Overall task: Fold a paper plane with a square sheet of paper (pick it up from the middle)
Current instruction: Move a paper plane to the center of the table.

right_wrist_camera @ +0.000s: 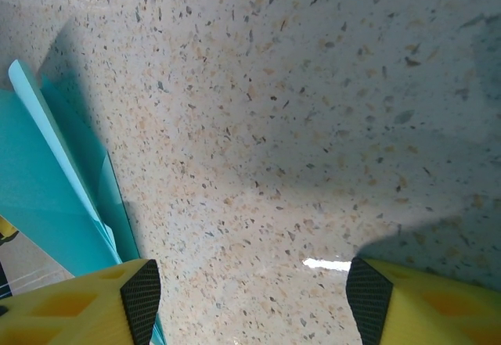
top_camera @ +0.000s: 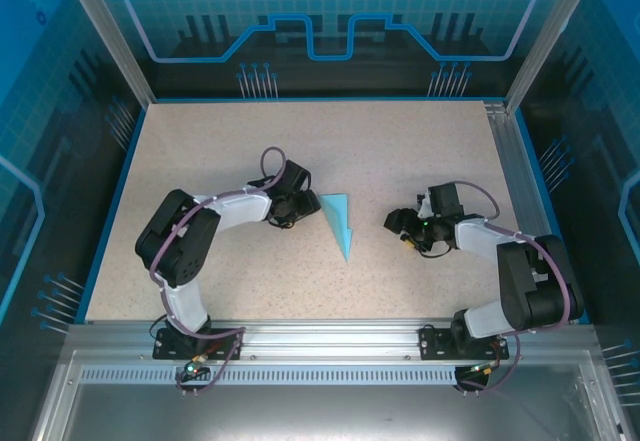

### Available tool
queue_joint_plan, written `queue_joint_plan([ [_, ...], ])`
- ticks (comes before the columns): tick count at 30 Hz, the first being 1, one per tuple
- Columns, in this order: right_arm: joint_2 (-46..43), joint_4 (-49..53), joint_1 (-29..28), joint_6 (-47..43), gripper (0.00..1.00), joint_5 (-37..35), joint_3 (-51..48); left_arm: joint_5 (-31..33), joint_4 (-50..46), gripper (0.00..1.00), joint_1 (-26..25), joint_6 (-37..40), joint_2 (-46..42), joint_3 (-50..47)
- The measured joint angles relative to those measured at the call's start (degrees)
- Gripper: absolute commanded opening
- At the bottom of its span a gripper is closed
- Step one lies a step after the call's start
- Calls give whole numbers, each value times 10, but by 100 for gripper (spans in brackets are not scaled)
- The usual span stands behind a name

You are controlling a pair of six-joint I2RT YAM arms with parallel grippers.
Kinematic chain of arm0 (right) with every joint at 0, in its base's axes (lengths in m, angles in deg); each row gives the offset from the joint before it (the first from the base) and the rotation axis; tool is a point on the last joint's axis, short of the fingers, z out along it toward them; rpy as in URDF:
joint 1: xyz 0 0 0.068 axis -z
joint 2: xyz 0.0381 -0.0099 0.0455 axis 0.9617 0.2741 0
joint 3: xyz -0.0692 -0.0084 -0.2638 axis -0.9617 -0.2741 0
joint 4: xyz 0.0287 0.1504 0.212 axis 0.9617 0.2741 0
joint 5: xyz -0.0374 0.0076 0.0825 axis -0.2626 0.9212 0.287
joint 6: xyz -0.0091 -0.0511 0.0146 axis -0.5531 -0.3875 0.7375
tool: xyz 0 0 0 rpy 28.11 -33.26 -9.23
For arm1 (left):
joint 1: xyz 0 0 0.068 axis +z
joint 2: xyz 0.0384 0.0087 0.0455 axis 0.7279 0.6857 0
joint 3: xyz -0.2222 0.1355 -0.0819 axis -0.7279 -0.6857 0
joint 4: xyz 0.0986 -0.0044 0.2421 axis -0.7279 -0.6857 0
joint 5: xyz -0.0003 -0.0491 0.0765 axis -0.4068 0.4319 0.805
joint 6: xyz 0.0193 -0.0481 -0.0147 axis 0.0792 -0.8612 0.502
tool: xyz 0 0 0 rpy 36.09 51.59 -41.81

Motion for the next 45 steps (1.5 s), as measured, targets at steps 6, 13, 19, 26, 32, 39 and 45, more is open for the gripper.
queue_joint_plan([
  [6,-9,17,1,3,67,-12,-1,9,17,67,-3,-14,-5,-11],
  [13,-24,20,1,9,68,-23,-9,9,27,66,-6,-16,-10,-18],
  [19,-57,41,-17,2,70,-30,-5,-20,32,69,-26,-16,-18,-20],
  [26,-21,25,-105,-11,68,-30,68,-76,-16,75,-66,-16,-30,-2],
  [32,27,8,-148,-13,67,-31,96,-82,-43,76,-66,-15,-32,44],
  [39,51,-10,-159,-11,66,-30,96,-79,-74,59,-66,-9,-4,95],
  [45,67,-19,-170,-14,61,-12,106,-67,-103,37,-62,-1,0,95],
])
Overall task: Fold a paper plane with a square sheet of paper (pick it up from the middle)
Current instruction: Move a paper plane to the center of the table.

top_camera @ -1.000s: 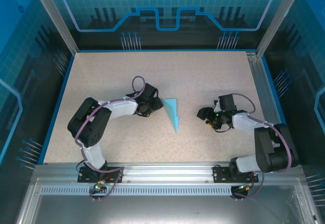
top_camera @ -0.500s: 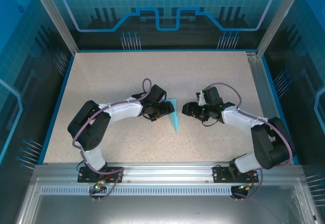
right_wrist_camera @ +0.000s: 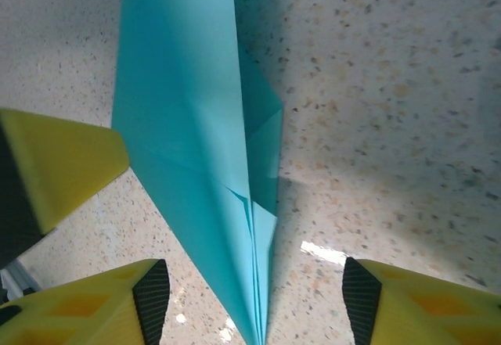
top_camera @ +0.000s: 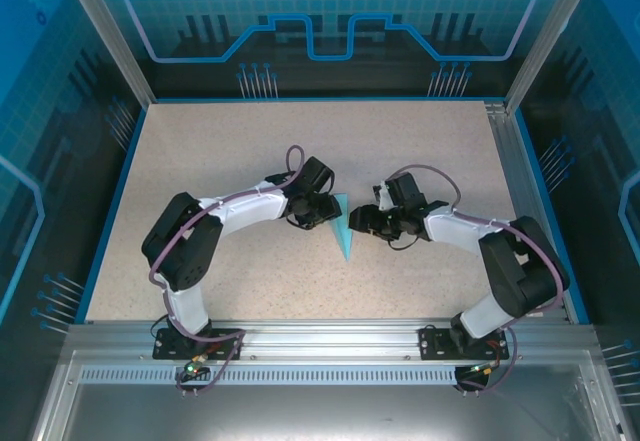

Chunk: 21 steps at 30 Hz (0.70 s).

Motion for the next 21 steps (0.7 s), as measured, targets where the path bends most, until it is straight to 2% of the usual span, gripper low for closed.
queue_joint_plan([
  [6,41,-17,-16,-4,59,15,31,6,-3,30,9,1,-14,-32],
  [21,68,16,-26,-21,64,-18,60,6,0,30,12,0,-16,-41],
])
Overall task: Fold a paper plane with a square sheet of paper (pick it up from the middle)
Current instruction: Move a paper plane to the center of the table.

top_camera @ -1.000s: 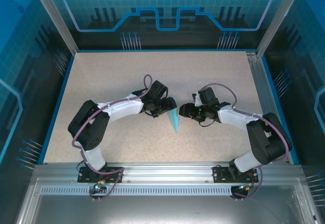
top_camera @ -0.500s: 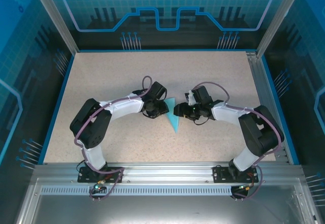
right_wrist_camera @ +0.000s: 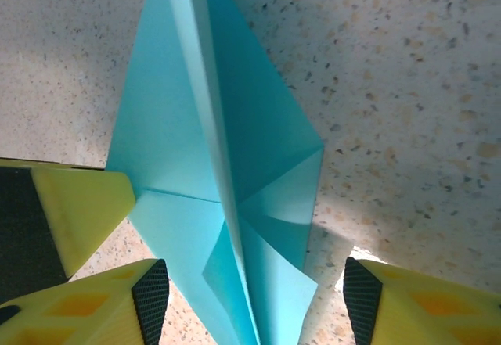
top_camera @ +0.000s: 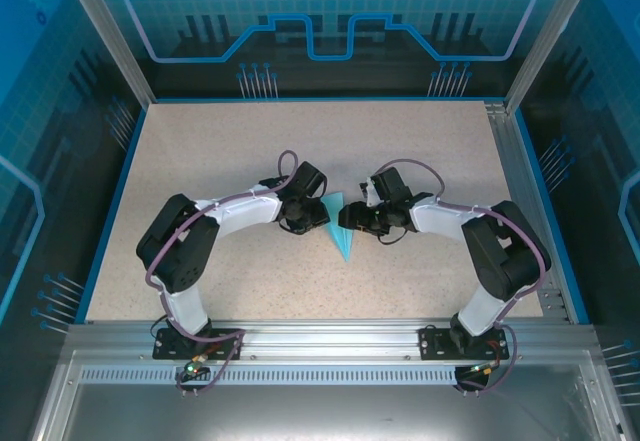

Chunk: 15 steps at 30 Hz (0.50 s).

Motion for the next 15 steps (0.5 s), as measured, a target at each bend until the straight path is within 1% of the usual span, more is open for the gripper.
queue_joint_plan([
  [4,17,4,-4,-5,63,9,7,0,2,31,0,0,0,-4],
  [6,26,1,-9,-7,61,16,12,0,2,31,0,0,0,-7],
  [8,28,-2,-14,-9,58,23,13,0,2,31,0,0,0,-7],
  [15,25,-2,-23,-19,57,25,13,0,2,31,0,0,0,-7],
])
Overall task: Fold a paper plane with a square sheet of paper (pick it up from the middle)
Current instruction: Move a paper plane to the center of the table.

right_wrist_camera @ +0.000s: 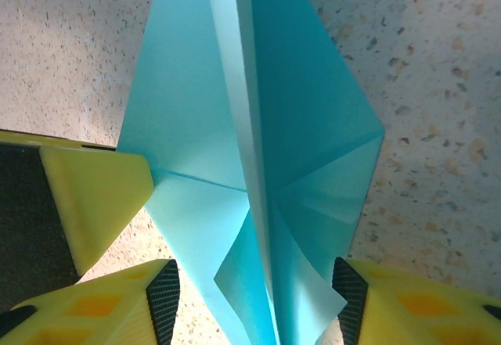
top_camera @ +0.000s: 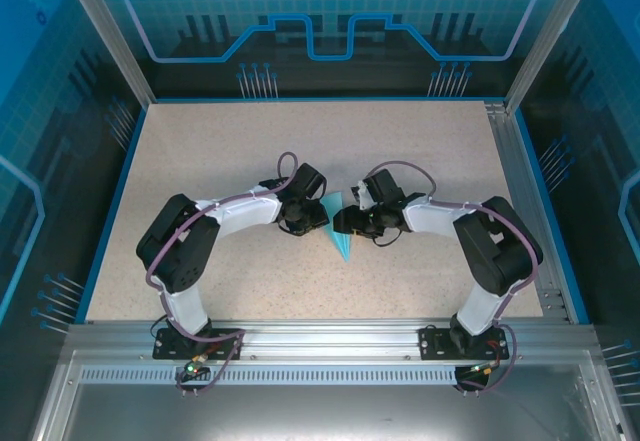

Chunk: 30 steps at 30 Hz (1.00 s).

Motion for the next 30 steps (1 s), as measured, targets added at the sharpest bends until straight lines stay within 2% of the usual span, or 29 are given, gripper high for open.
queue_joint_plan([
  [8,-9,35,-30,-21,46,-45,20,0,2,31,0,-1,0,0],
  [19,10,78,-52,-38,35,-103,59,0,4,30,1,-2,0,-4],
  [30,32,109,-64,-51,25,-129,87,-2,11,32,3,-1,0,-10],
])
